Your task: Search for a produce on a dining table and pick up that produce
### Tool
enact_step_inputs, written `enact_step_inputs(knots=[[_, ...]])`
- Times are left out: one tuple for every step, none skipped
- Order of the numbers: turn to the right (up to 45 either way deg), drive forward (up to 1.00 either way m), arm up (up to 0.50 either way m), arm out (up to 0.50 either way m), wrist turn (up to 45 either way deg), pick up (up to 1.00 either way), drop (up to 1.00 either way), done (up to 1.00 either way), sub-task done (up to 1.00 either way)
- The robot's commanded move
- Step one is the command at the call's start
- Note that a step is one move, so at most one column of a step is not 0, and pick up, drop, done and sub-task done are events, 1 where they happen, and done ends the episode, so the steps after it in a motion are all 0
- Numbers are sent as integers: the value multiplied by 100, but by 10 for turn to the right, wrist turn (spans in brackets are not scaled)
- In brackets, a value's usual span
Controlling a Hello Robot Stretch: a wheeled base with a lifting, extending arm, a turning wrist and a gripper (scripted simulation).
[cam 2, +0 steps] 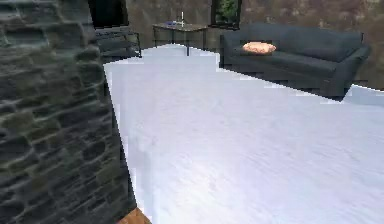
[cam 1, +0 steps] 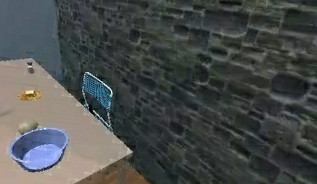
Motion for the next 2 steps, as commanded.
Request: enact_step_inputs(knots=[[-450, 0, 0, 0, 0, 0, 0, 0, 0], [0, 40, 0, 0, 0, 0, 0, 0, 0]])
